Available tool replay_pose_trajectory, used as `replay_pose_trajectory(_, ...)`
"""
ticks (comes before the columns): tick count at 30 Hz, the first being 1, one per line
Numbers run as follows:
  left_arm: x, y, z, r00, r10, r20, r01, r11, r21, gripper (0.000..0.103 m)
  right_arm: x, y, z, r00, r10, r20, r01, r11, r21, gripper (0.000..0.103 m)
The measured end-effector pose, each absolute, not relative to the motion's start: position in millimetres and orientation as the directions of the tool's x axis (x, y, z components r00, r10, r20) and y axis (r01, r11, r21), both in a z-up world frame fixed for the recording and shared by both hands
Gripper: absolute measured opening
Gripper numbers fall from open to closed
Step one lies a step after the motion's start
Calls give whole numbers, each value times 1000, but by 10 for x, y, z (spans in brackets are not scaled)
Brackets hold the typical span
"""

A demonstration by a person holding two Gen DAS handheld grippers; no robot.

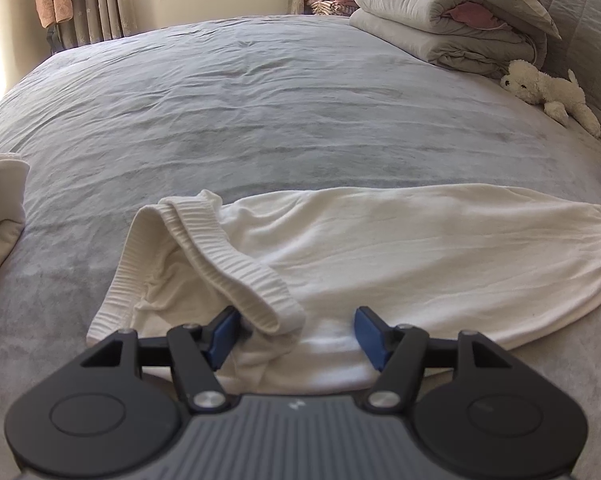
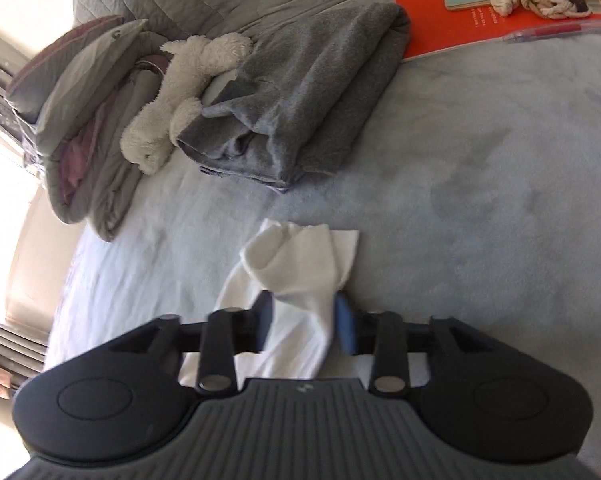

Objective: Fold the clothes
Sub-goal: 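Grasp the garment's leg end with the right gripper and lift it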

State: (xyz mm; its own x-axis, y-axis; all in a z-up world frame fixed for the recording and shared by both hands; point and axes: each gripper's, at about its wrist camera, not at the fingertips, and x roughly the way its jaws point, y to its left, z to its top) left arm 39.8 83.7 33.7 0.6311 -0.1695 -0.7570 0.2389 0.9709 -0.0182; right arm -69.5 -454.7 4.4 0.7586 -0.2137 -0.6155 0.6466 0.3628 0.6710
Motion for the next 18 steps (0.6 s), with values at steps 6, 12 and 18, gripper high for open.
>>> replay_pose_trajectory(6,404,834,333,631,-168,-758,238,971,-18,65,-442,-4358,136,706,-272,-654,673,545,500,51)
replay_pose_trajectory(12,410,858,335,631,-171,-757,234,972,-24,65,-456,-4195,309,728,-359,-584,649,635,418,8)
replay_pose_trajectory(18,420,856,327,630,-167,-759,231,973,-22,65,-458,-4151,449,743,-420,-522,640,674,368,8)
